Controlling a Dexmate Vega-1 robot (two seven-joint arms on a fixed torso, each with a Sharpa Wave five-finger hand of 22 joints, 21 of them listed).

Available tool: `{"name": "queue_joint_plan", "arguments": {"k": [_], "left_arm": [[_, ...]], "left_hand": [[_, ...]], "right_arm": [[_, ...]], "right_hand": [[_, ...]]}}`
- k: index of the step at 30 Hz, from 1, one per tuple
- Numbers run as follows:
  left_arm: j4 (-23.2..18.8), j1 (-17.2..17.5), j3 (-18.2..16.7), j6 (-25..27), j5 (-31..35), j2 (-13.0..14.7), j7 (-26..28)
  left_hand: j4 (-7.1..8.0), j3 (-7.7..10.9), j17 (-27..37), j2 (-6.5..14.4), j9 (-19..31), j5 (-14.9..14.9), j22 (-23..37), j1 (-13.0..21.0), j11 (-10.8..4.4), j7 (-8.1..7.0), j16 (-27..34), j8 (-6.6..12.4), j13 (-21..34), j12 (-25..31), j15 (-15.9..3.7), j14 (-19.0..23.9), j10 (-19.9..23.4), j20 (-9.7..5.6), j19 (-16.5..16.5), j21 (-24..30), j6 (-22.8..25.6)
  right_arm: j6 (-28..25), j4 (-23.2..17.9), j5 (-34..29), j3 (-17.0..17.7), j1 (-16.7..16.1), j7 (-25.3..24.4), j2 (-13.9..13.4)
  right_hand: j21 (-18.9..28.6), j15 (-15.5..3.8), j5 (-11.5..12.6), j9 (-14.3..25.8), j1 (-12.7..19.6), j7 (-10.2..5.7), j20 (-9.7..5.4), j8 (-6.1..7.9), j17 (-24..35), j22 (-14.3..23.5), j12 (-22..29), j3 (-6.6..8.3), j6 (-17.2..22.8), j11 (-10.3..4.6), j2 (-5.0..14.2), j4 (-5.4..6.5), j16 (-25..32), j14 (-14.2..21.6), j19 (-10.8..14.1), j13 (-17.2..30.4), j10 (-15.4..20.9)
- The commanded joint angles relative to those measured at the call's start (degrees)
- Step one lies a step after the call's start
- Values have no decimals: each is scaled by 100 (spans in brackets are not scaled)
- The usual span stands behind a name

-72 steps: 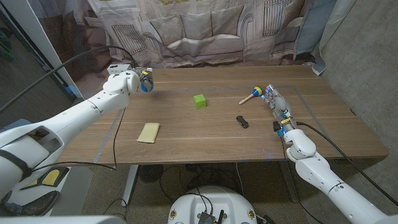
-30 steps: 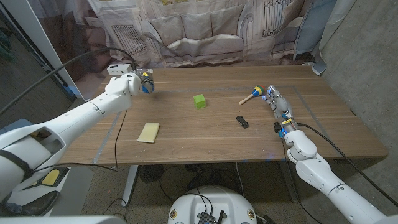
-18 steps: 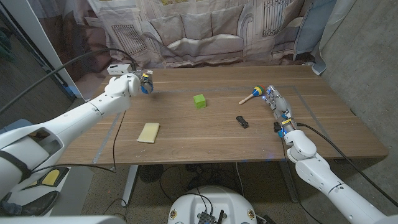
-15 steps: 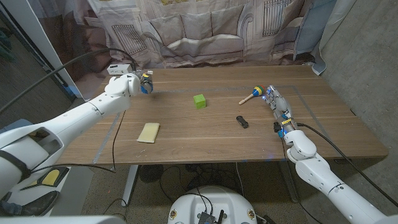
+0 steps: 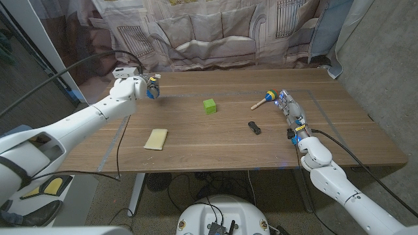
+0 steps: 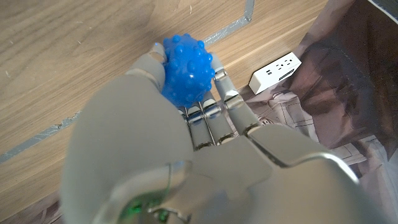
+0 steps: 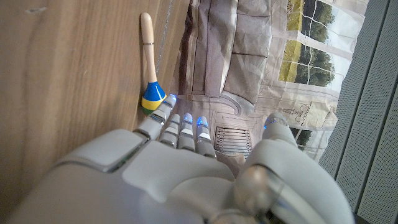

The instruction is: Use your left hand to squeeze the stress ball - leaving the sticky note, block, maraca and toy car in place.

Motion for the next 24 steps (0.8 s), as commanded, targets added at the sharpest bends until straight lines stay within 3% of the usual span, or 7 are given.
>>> {"name": "queue_joint_plan", "arguments": {"k": [1, 24], "left_arm": [[-35, 13, -17, 58, 74, 42, -179], [241, 301, -193, -112, -19, 55, 677]], "left_hand": [[-9, -16, -5, -37, 15, -3, 16, -83, -5, 18, -3, 0, -1, -14, 28, -46, -68, 15, -65, -28, -46], [-38, -18, -13, -41, -8, 1, 15, -182, -49, -12, 52, 33, -51, 8, -34, -31, -104, 0, -95, -84, -98]], "right_arm": [[15, 10, 34, 5, -23, 3, 16], [-18, -54, -13, 9, -68, -42, -25]], "right_hand": [[8, 35, -3, 19, 51, 16, 39, -12, 14, 14, -13, 0, 56, 1, 15, -4, -1, 34, 44, 15, 26], [8, 37, -2, 20, 56, 15, 40, -14, 14, 14, -14, 1, 53, 11, 20, -4, 0, 42, 54, 15, 28]]}}
